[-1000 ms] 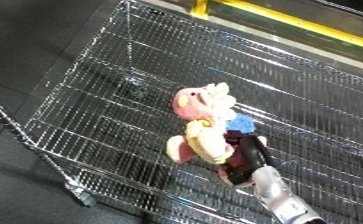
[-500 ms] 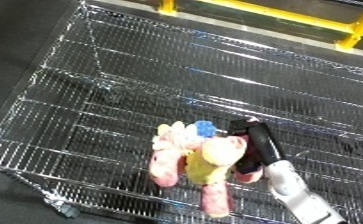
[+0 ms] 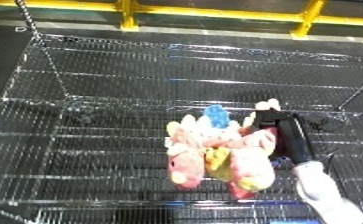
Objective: Pick up the object and place it into the box
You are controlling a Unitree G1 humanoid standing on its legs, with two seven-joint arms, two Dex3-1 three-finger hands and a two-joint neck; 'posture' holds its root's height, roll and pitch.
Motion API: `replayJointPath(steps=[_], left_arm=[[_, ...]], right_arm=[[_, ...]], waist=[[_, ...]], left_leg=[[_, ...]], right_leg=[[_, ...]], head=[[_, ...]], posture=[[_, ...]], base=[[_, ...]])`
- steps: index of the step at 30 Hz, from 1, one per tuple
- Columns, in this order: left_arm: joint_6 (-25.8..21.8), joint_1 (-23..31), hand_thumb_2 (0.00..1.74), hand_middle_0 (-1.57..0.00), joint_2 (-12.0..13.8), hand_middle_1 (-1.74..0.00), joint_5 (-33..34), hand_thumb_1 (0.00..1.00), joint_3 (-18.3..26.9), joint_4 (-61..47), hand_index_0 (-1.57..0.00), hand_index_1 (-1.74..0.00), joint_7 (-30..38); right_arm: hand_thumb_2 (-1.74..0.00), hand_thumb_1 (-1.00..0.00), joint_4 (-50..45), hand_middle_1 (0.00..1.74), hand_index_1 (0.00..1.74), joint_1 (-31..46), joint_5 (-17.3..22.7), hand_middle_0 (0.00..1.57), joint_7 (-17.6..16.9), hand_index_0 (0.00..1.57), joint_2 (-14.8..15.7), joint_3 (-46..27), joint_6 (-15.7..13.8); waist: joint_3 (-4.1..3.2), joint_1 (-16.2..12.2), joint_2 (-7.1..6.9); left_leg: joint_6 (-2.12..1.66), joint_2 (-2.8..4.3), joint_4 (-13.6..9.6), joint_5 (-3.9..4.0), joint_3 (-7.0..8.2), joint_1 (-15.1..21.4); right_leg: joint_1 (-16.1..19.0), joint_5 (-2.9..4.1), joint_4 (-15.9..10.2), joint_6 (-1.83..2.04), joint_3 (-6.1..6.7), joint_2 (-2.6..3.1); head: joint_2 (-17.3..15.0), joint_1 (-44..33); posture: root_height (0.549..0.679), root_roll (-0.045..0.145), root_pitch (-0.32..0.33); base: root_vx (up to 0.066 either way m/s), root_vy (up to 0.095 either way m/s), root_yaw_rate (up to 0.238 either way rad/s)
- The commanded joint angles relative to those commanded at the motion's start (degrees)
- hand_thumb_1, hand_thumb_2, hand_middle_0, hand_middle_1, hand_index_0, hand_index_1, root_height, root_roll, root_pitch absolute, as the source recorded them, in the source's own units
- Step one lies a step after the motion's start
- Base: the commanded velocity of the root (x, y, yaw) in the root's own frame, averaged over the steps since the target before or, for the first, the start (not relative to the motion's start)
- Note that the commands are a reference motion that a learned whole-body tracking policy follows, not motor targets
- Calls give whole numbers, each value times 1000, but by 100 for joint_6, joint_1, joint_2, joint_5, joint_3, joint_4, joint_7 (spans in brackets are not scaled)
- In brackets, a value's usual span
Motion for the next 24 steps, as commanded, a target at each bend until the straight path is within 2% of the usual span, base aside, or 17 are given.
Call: replayJointPath(steps=[6, 11, 15, 17, 21, 24], left_arm=[[23, 106, 1740, -1570, -114, -1740, 6, 1000, 124, -164, -1570, -1740, 0], [26, 167, 1740, -1570, -190, -1740, -28, 1000, 212, -165, -1570, -1740, 16], [-8, 156, 1740, -1570, -234, -1740, -51, 1000, 220, -119, -1570, -1740, 52], [-24, 145, 1740, -1570, -254, -1740, -66, 1000, 188, -84, -1570, -1740, 66], [-46, 148, 1740, -1570, -293, -1740, -126, 1000, 134, 18, -1570, -1740, 118], [-75, 173, 1740, -1570, -314, -1740, -205, 1000, 95, 77, -1570, -1740, 122]], right_arm=[[-1740, -1000, -351, 1740, 1740, 855, -145, 1570, -153, 1570, -130, -857, 5], [-1740, -1000, -258, 1740, 1740, 1590, 4, 1570, -396, 1570, -100, -1696, -45], [-1740, -1000, -85, 1740, 1740, 1917, 360, 1570, -647, 1570, 126, -2192, -205], [-1740, -1000, 30, 1740, 1740, 2022, 576, 1570, -764, 1570, 242, -2389, -306], [-1740, -1000, 262, 1740, 1740, 2171, 1074, 1570, -988, 1570, 498, -2766, -549], [-1740, -1000, 451, 1740, 1740, 2264, 1713, 1570, -1018, 1570, 723, -3026, -847]], waist=[[0, -292, 5], [0, -520, 44], [0, -715, 80], [0, -806, 89], [0, -959, 97], [0, -1057, 101]], left_leg=[[7, 37, 10, -26, 71, 177], [3, 64, 20, -41, 121, 308], [-9, 92, 48, -77, 183, 444], [-20, 115, 65, -90, 223, 504], [-39, 162, 83, -95, 296, 577], [-54, 180, 98, -91, 346, 604]], right_leg=[[102, 22, -41, -1, 85, 45], [178, 18, -4, 20, 127, 45], [288, 54, -75, 29, 165, 77], [344, 84, -125, 34, 182, 96], [401, 148, -202, 41, 211, 128], [399, 202, -238, 39, 237, 148]], head=[[-111, 366], [-360, 928], [-970, 1600], [-1177, 1881], [-1185, 2326], [-1223, 2384]], posture=[[621, 49, -238], [620, 51, -256], [622, 53, -270], [622, 53, -278], [623, 55, -289], [623, 58, -294]], base=[[-8, -4, -110], [-15, -10, -37], [-3, -2, -133], [2, 3, -144], [-2, -4, -121], [-19, 0, -121]])
